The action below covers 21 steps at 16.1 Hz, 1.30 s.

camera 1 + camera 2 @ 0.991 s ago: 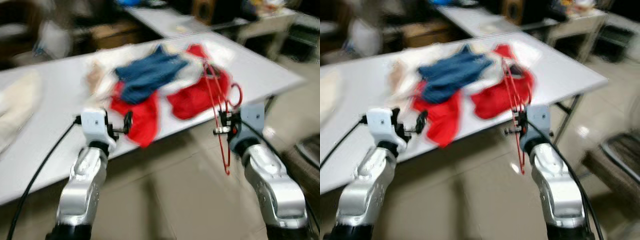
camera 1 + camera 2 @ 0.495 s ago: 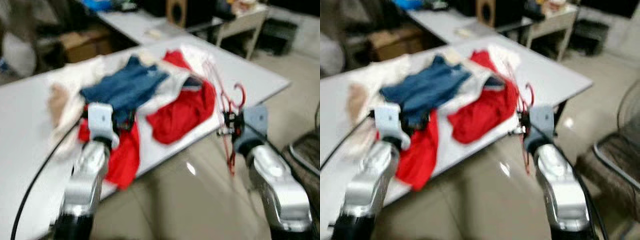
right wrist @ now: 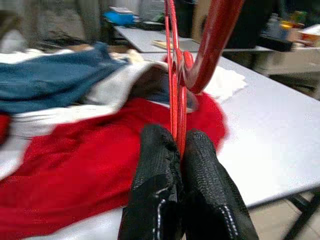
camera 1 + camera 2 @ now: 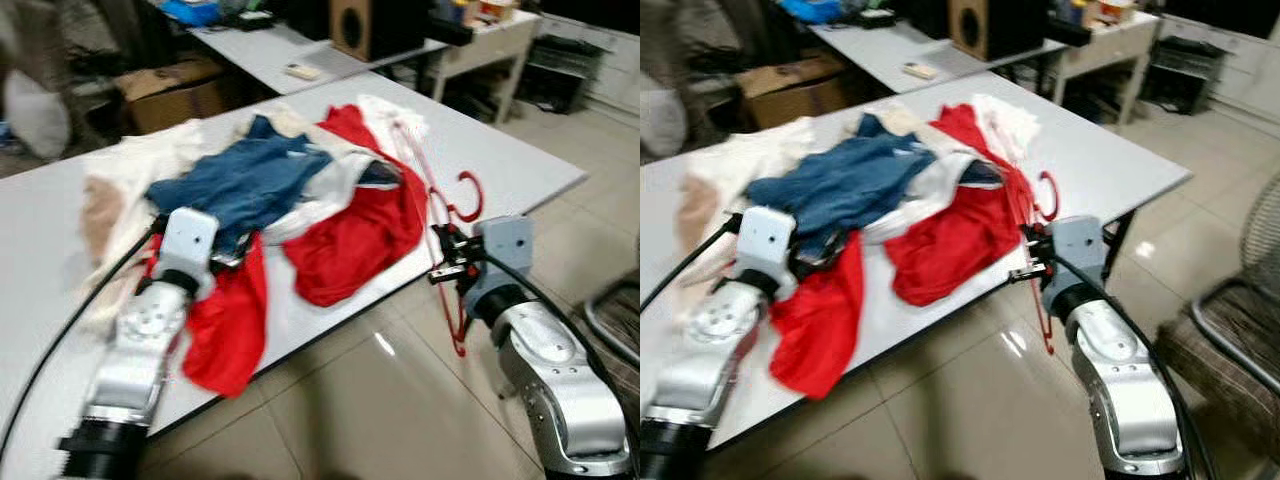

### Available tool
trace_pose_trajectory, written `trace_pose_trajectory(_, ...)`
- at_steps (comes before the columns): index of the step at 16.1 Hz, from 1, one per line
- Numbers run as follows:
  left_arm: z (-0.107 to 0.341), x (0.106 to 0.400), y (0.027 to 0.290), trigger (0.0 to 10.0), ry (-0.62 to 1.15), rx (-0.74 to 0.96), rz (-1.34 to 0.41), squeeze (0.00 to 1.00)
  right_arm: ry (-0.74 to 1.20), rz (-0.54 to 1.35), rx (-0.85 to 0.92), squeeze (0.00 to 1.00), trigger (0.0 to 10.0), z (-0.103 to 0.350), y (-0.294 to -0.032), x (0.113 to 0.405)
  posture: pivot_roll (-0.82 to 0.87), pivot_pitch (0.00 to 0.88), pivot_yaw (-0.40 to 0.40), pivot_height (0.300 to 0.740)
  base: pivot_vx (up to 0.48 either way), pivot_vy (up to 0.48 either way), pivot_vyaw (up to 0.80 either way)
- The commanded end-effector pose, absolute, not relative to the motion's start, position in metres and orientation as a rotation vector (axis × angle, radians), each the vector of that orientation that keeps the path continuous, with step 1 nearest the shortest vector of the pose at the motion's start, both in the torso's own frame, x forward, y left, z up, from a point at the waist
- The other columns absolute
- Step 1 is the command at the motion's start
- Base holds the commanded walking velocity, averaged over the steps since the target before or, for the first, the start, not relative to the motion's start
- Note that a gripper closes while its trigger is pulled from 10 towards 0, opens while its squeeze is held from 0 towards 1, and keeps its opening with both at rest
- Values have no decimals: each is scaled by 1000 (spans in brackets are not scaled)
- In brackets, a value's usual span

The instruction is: Hang hanger

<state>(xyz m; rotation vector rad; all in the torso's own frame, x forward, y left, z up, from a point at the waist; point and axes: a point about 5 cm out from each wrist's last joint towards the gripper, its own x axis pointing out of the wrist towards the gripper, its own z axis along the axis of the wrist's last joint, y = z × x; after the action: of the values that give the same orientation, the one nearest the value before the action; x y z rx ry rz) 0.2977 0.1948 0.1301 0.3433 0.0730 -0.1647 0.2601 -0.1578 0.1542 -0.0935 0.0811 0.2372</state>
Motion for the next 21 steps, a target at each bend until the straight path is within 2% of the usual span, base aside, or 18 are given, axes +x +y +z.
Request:
trace_pose_trajectory(1,127,303,201,10000,126,393,-142,0,65,250,-107,0,10000,157,-156,259,-91,0,70,740,0,0,0)
trace_pose_trajectory(2,123,305,209,10000,177,414,-125,0,67,249,-111,0,10000,156,-156,259,-93,0,75,740,0,0,0)
trace_pose_trajectory(3,120,304,214,9137,210,424,-113,0,66,240,-106,0,10000,156,-157,260,-94,0,80,740,0,0,0)
trace_pose_trajectory(4,118,304,219,3608,239,411,-94,0,66,230,-103,0,10000,156,-158,260,-92,0,83,740,0,0,0)
trace_pose_trajectory(5,116,304,219,157,252,401,-93,0,67,229,-102,0,10000,156,-158,260,-92,0,85,740,0,0,0)
trace_pose_trajectory(11,107,304,222,0,324,261,-30,0,75,223,-105,0,10000,154,-157,261,-86,0,80,740,0,0,0)
trace_pose_trajectory(19,108,305,218,0,335,137,-31,0,75,232,-120,0,10000,153,-156,264,-83,0,72,740,0,0,0)
trace_pose_trajectory(21,116,307,212,0,283,108,-60,0,66,225,-125,0,10000,154,-157,265,-83,0,71,740,0,0,0)
